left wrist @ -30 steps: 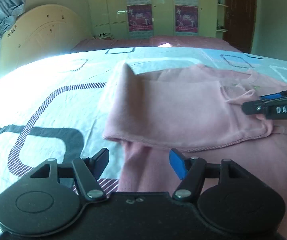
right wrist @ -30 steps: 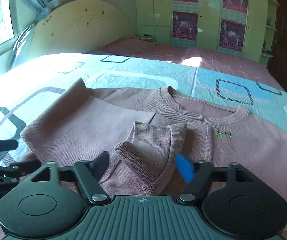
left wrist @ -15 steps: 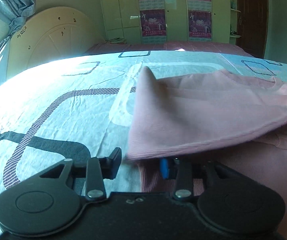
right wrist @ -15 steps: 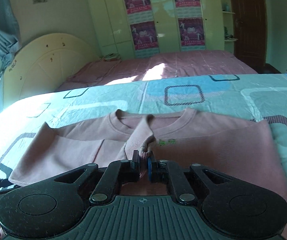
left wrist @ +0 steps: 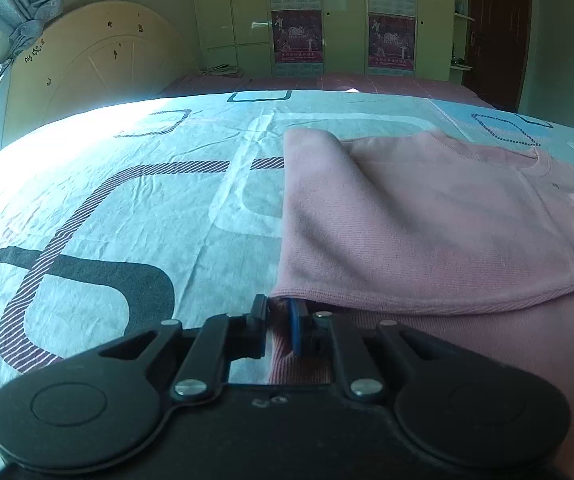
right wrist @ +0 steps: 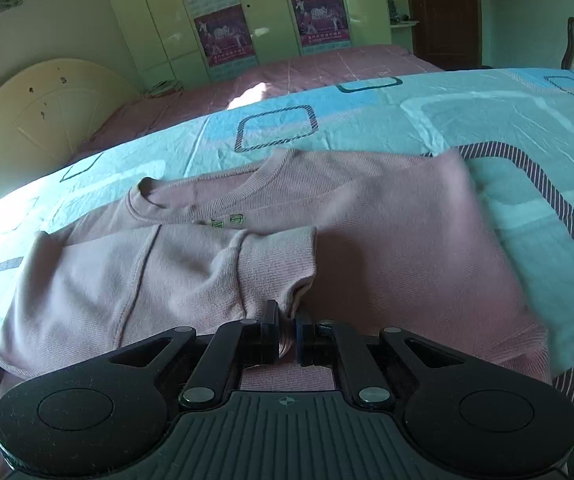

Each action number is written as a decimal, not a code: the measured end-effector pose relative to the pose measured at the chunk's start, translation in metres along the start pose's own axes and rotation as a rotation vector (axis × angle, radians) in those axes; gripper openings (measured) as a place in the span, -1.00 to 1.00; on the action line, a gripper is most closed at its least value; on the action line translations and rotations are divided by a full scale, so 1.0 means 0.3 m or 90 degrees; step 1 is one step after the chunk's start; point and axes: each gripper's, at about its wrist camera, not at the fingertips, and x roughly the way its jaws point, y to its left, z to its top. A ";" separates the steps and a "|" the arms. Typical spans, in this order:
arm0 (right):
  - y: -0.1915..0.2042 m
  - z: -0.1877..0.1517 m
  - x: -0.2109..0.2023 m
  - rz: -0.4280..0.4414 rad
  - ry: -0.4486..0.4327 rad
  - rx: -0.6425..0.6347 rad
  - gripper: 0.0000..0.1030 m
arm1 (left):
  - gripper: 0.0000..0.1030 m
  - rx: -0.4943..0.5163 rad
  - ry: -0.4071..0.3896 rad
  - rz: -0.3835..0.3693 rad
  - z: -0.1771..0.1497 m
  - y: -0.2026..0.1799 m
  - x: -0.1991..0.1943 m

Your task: Fold small clothes

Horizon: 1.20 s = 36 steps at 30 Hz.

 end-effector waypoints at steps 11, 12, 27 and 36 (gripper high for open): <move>-0.064 0.050 -0.007 0.035 0.006 0.038 0.15 | -0.49 -0.063 -0.010 -0.015 0.040 0.080 -0.097; -0.062 0.050 0.004 0.034 0.004 0.038 0.31 | -0.47 -0.063 -0.013 -0.015 0.045 0.080 -0.103; -0.013 -0.006 0.034 -0.003 0.036 -0.056 -0.90 | -0.46 -0.006 0.009 -0.019 0.051 -0.054 0.012; -0.057 0.065 0.010 0.038 0.000 0.003 -0.59 | -0.31 -0.023 -0.014 -0.025 0.119 -0.026 -0.019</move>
